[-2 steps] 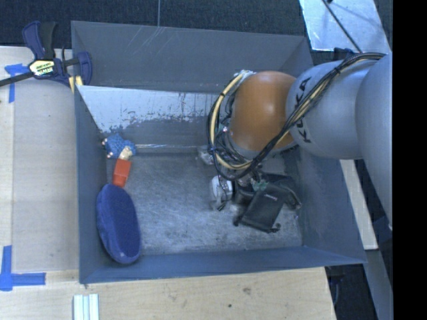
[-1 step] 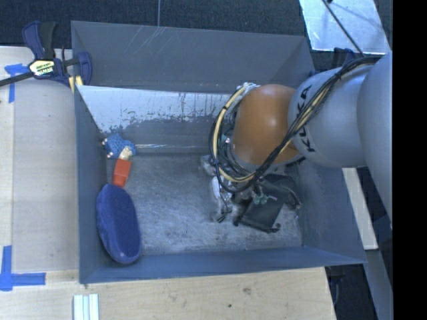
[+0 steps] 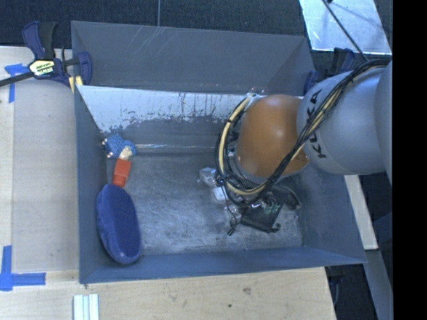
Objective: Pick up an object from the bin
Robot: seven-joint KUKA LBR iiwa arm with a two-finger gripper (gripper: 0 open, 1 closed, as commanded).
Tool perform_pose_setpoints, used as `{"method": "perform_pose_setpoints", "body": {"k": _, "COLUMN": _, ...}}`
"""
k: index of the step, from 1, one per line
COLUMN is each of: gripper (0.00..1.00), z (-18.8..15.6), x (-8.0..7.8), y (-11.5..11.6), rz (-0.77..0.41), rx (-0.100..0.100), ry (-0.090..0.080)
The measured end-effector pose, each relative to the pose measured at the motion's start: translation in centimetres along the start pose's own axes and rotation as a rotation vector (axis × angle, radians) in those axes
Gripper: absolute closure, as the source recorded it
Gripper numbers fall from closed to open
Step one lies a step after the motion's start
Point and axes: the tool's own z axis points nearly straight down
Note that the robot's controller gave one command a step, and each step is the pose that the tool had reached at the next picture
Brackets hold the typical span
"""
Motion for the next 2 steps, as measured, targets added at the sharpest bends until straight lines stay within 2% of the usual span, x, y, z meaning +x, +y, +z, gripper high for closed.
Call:
{"method": "perform_pose_setpoints", "body": {"k": 1, "gripper": 0.0, "z": -4.6, "x": -3.0, "y": 3.9, "rz": -0.129, "rx": 0.0, "ry": -0.008}}
{"method": "perform_pose_setpoints", "body": {"k": 2, "gripper": 0.0, "z": -3.9, "x": -1.6, "y": 1.3, "rz": -0.036, "rx": 0.001, "ry": 0.0}}
